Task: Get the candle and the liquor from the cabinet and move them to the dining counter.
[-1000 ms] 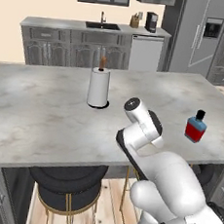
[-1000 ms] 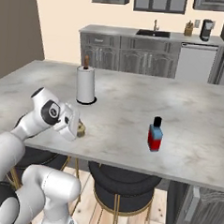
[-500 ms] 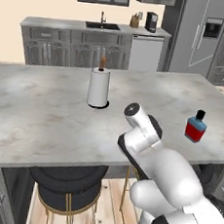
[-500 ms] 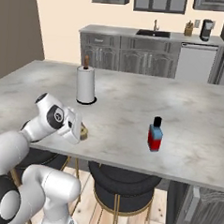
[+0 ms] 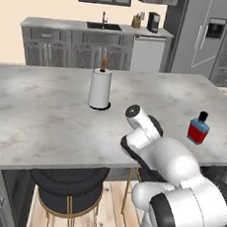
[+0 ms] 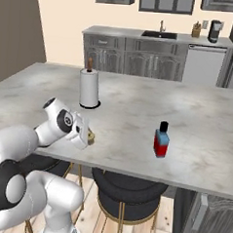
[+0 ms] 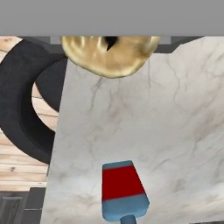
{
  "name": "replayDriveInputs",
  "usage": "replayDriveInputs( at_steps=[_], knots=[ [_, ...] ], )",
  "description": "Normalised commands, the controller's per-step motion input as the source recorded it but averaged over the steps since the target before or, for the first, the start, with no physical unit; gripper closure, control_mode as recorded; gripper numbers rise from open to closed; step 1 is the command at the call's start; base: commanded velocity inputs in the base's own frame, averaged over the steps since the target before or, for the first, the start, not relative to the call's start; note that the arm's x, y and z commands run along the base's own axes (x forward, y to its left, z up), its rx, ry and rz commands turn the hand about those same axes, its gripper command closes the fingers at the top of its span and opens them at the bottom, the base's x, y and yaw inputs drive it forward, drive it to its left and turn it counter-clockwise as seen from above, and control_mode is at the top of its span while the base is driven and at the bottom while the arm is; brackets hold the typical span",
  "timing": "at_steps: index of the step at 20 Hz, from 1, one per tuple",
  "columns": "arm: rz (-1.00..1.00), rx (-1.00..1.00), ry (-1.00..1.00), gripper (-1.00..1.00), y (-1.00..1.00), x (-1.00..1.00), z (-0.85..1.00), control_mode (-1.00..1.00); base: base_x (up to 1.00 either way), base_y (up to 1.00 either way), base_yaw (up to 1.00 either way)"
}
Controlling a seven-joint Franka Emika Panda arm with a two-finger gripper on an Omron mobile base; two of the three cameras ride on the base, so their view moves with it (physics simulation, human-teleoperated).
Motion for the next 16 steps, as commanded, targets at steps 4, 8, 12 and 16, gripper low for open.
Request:
replayDriveInputs(
  at_steps=[4, 8, 12, 16],
  knots=[
    [0.00, 0.00, 0.03, 1.00, -0.04, 0.34, -0.15, -1.00, 0.00, 0.00, 0.00],
    [0.00, 0.00, 0.00, 1.00, -0.14, 0.32, -0.20, -1.00, 0.00, 0.00, 0.00],
    [-0.01, 0.00, 0.00, 1.00, -0.16, 0.31, -0.19, -1.00, 0.00, 0.00, 0.00],
    [-0.02, 0.00, 0.00, 1.00, -0.16, 0.25, -0.17, -1.00, 0.00, 0.00, 0.00]
  ],
)
